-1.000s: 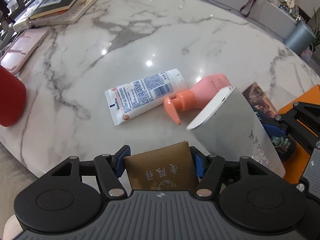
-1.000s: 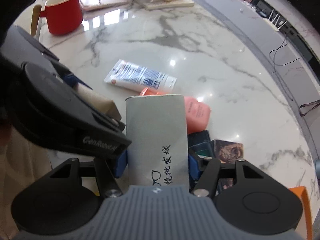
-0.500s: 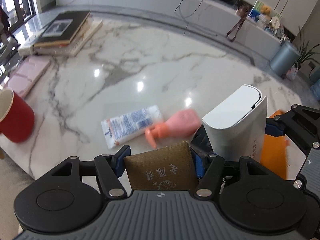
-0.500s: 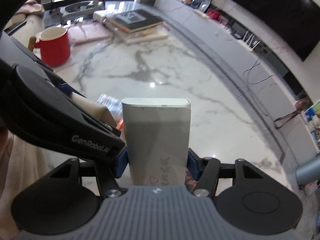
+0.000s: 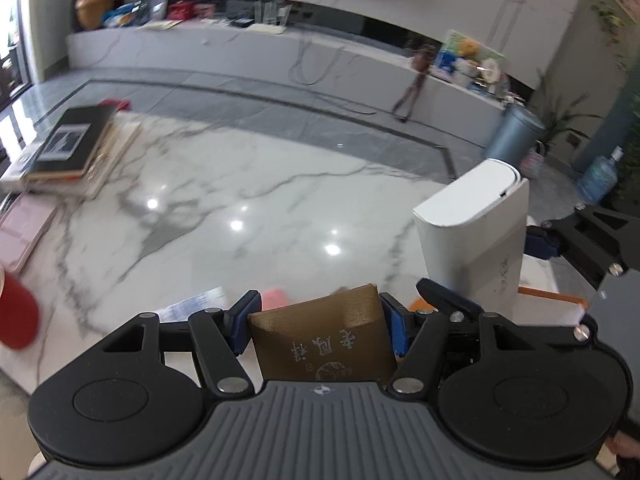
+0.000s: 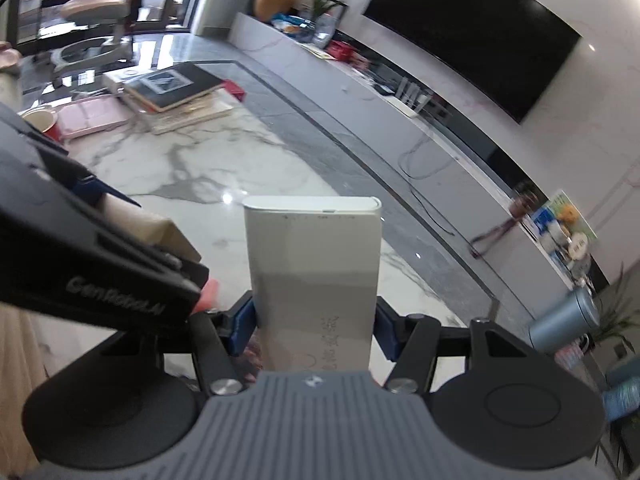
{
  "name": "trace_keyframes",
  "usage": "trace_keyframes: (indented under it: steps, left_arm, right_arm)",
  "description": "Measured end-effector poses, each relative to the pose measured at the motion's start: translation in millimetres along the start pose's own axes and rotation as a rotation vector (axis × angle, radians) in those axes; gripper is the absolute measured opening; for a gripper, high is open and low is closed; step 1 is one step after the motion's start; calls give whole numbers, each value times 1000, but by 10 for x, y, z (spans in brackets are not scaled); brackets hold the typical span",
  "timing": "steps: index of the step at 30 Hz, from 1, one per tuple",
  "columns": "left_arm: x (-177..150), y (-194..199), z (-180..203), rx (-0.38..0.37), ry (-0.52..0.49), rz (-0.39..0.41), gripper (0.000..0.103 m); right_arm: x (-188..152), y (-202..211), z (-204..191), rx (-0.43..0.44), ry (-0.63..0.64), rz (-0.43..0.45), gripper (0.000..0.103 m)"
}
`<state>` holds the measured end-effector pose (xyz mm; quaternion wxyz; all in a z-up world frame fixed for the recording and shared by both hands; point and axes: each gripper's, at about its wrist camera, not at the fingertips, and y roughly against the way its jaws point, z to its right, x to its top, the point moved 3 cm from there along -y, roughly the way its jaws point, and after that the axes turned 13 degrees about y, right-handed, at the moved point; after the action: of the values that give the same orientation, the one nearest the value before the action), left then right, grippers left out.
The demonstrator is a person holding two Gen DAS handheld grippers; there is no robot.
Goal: Organize rigid objects
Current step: 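Lift the white box and brown box and carry both toward the orange box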
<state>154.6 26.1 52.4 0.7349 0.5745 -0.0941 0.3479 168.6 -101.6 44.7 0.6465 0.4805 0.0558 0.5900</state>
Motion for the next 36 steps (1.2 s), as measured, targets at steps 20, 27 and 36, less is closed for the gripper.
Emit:
trace_keyframes:
  steps: [20, 27, 36]
  left_arm:
    - [-668, -492, 1208, -151, -335, -154, 73]
    - [-827, -668, 1367, -133, -425, -178, 73]
    - [-907, -834, 1470, -134, -522, -190, 73]
  right_arm:
    - [-1710, -194, 558, -3, -178, -289, 60]
    - [-2081, -443, 420, 55, -44, -341, 60]
    - [-2136, -722, 301, 123, 215, -309, 60]
